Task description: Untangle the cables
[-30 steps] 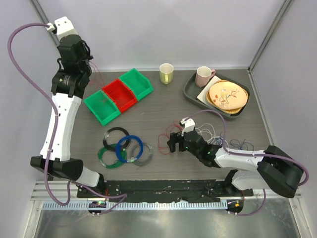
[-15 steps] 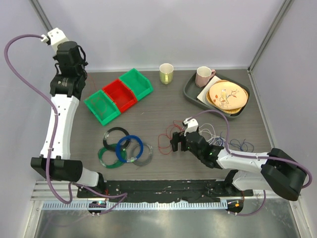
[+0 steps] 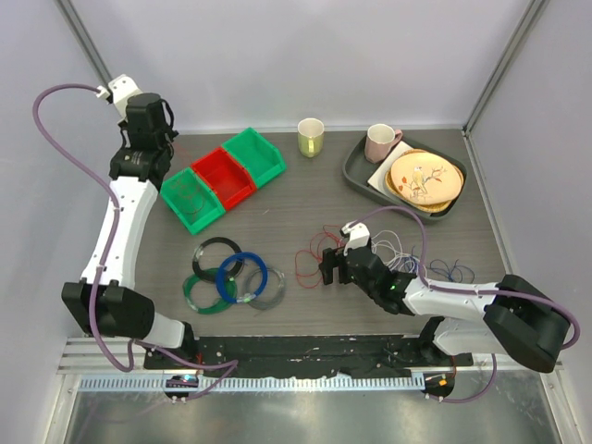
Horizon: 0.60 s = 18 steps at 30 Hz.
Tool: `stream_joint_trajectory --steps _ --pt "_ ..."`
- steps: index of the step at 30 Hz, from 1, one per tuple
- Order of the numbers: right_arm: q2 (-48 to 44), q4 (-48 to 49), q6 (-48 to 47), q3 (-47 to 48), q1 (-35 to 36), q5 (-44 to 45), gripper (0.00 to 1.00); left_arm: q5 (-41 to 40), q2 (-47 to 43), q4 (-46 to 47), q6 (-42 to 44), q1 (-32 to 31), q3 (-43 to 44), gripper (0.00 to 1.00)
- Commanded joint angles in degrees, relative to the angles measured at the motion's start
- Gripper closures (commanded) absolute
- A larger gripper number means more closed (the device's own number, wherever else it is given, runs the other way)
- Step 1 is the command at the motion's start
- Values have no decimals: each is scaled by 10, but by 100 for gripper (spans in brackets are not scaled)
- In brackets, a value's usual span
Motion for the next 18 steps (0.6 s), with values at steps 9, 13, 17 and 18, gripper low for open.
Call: stream_joint_trajectory --steps 9,13,17,18 --pt "14 35 2 -2 0 19 9 52 11 6 -115 77 -122 100" --pt "29 38 2 1 0 20 9 93 16 31 -125 90 -174 100" --pt "41 38 0 8 0 17 9 148 46 51 -120 90 -172 100" --pt "42 36 1 10 0 17 9 157 56 49 -120 91 -169 100"
